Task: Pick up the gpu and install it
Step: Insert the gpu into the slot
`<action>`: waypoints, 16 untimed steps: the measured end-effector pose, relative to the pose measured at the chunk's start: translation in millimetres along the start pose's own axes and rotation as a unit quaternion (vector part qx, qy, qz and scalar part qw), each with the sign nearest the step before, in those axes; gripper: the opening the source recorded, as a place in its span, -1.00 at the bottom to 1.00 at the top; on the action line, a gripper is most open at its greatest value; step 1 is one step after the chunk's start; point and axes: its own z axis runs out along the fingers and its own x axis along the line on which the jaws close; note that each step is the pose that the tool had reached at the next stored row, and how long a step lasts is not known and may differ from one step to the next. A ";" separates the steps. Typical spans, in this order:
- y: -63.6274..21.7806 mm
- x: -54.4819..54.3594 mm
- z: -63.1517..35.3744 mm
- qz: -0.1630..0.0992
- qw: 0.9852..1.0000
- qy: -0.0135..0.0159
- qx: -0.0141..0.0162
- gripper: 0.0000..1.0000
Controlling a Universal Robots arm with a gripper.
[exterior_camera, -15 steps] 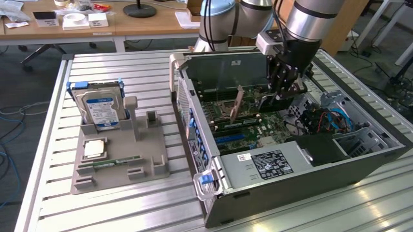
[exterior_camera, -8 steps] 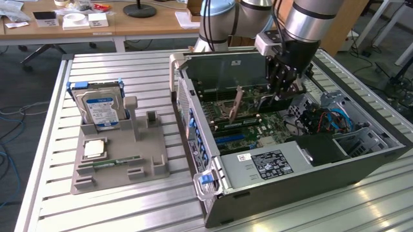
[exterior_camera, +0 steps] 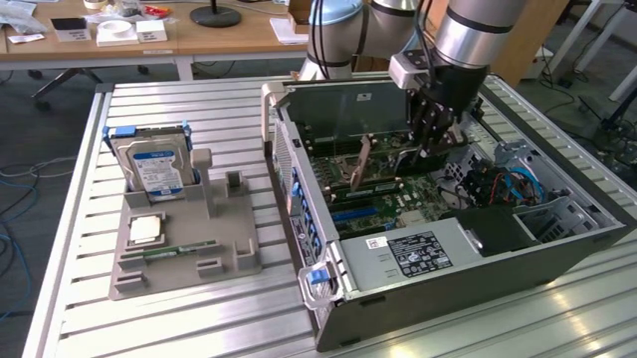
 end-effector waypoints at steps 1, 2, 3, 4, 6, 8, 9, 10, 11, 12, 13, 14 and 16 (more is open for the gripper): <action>0.6 0.0 1.1 0.000 1.000 0.000 0.000 -0.47; 1.3 0.1 2.4 0.000 1.000 0.000 0.000 -0.47; 2.0 0.1 4.0 0.000 1.000 0.000 0.000 -0.47; 2.9 0.2 5.6 0.000 1.000 0.000 0.000 -0.47; 5.3 0.2 8.1 0.000 1.000 0.000 0.000 -0.47; 7.8 0.3 9.9 0.000 1.000 0.000 0.000 -0.47; 9.0 0.4 10.6 0.000 1.000 0.000 0.000 -0.47; 9.9 0.6 11.1 0.000 1.000 0.000 0.000 -0.47; 10.4 1.0 11.6 0.000 1.000 0.000 0.000 -0.47; 10.5 1.4 12.2 0.000 1.000 0.000 0.000 -0.47; 10.6 1.8 12.9 0.000 1.000 0.000 0.000 -0.47; 10.9 2.2 13.6 0.000 1.000 0.000 0.000 -0.47; 11.3 3.1 14.7 0.000 1.000 0.000 0.000 -0.47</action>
